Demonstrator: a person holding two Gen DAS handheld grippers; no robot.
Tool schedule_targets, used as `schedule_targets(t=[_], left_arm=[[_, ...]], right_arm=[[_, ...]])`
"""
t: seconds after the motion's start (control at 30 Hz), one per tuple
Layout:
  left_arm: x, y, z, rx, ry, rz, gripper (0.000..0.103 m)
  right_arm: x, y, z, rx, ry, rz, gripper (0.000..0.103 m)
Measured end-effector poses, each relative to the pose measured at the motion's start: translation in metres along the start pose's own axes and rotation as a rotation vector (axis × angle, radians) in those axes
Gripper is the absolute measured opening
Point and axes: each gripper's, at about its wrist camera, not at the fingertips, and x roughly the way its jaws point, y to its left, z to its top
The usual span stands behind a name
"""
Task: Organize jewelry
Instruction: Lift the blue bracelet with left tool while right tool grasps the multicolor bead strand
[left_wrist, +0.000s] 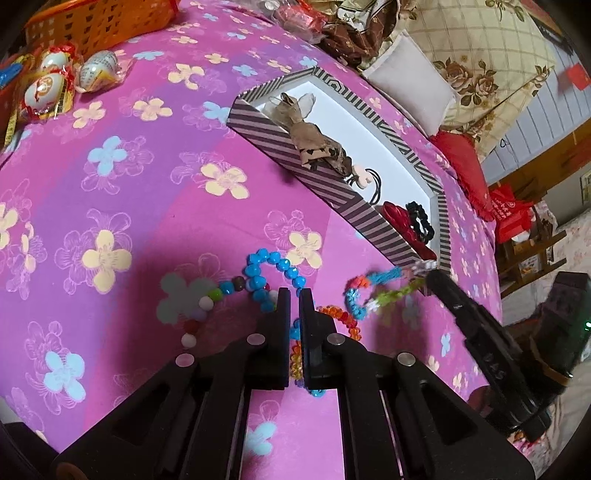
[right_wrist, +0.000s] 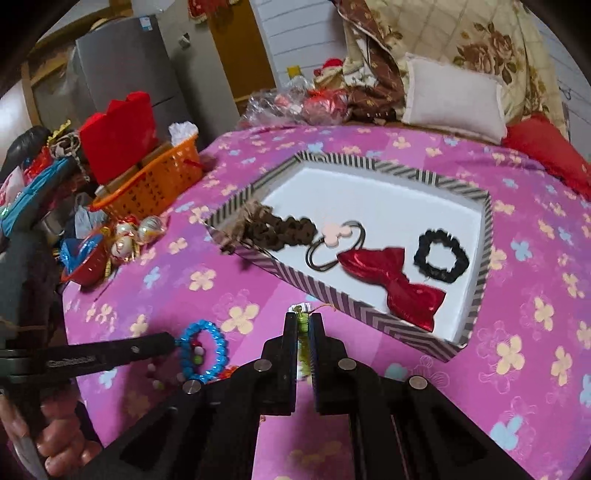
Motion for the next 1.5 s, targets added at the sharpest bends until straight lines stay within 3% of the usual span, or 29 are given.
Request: schedule_targets(t=[0.13,0.27,0.4,0.43,0.67,0.73,0.83,1.2,1.5], left_arm=[[-0.001,0.004,-0.004,-0.015,0.002,0.011,0.004],[0.005,0.007,-0.005,-0.035,0.029,0.009,0.012],[0.010,0.005,-0.005,-0.052,0.037,-0.006,0.033],[0.011,0.005,-0.004,-0.057,0.034,-0.002,0.034],[0.025,0.004,-0.001,-0.059,0.062,0.043,0.034],[0.030,0.005,0.000,-0.062,0.072,0.055,0.018],[0.033,0.003,0.000,-0.058,0.075,0.060,0.009],[-0.011,-0.015,-0.001,0.002,-0.025,-0.024,0.009],[-0.040,-0.047,0.011,0.070,-0.084,-0.040,0.009]], right_arm=[[-0.010,0.002,0.002,0.001,-0.016,0.005,0.006],[-0.015,0.003,0.002,-0.008,-0.021,0.003,0.006],[-0.018,0.002,0.003,-0.011,-0.025,-0.001,0.006],[-0.019,0.001,0.002,-0.009,-0.027,0.001,0.006],[-0.023,-0.006,0.001,0.013,-0.035,0.005,0.006],[-0.024,-0.006,0.001,0.011,-0.037,0.006,0.006],[-0.026,-0.005,0.001,0.011,-0.043,0.012,0.006],[-0.050,-0.007,0.006,0.011,-0.080,0.008,0.006],[-0.074,-0.016,0.018,0.013,-0.121,-0.015,0.006]])
